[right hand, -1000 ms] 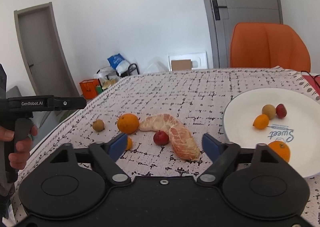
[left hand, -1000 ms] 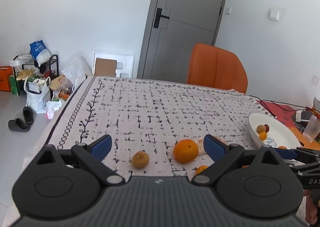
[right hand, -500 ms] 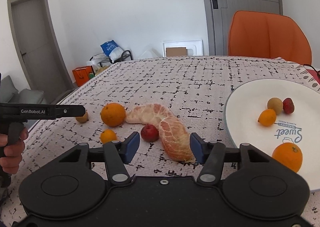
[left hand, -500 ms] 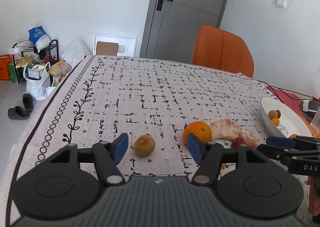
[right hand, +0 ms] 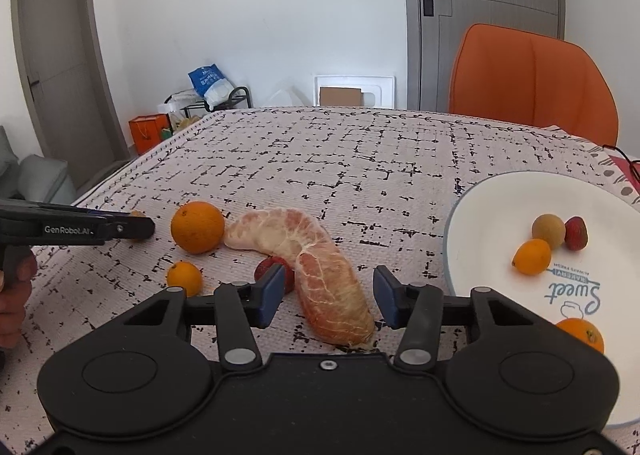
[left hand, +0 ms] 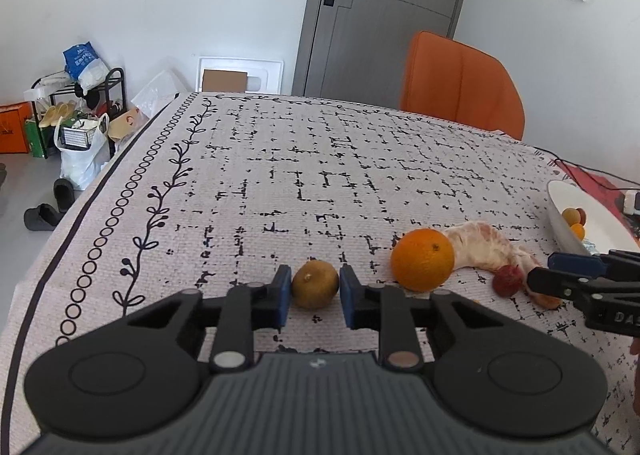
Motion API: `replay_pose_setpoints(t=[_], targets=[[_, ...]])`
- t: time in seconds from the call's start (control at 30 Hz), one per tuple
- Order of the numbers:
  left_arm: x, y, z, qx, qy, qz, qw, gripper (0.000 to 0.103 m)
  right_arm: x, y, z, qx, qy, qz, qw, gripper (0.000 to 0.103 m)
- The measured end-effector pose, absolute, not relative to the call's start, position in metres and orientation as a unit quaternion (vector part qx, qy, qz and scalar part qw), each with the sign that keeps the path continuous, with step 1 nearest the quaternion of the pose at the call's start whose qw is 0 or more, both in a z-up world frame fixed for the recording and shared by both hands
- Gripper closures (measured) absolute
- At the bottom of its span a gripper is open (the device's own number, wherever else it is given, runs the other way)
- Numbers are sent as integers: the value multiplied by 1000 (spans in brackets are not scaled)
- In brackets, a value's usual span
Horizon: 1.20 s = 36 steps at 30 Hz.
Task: Organize fruits
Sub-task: 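Grasp a brown fruit with the left tool while the right tool grasps the pomelo segment, then carry the brown fruit and pomelo segment in both tools over the white plate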
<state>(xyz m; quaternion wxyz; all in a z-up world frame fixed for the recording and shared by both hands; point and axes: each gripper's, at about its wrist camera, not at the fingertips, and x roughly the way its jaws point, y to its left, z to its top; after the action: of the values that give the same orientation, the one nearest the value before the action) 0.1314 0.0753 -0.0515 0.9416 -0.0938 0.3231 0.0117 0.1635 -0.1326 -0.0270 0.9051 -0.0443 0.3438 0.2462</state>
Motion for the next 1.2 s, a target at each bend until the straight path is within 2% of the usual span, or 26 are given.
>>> replay_pose_setpoints(t=[0.13, 0.17, 0.2, 0.3, 0.83, 0.9, 1.2], targets=[[126, 73, -48, -91, 319, 5, 944, 79, 166, -130, -27, -52, 347, 245, 904, 55], [126, 73, -47, -91, 318, 3, 944, 79, 166, -128, -27, -56, 347, 245, 904, 57], [124, 72, -47, -91, 317, 2, 944, 79, 165, -127, -28, -62, 347, 244, 903, 65], [121, 72, -44, -93, 313, 0, 945, 79, 163, -126, -28, -68, 353, 242, 901, 69], [97, 60, -35, -91, 303, -22, 948, 79, 135, -131, -22, -53, 375, 258, 889, 69], [96, 58, -35, -90, 305, -25, 948, 79, 134, -130, -22, -49, 376, 262, 887, 65], [98, 56, -41, -91, 313, -28, 945, 79, 136, -132, -27, -47, 376, 264, 887, 63]])
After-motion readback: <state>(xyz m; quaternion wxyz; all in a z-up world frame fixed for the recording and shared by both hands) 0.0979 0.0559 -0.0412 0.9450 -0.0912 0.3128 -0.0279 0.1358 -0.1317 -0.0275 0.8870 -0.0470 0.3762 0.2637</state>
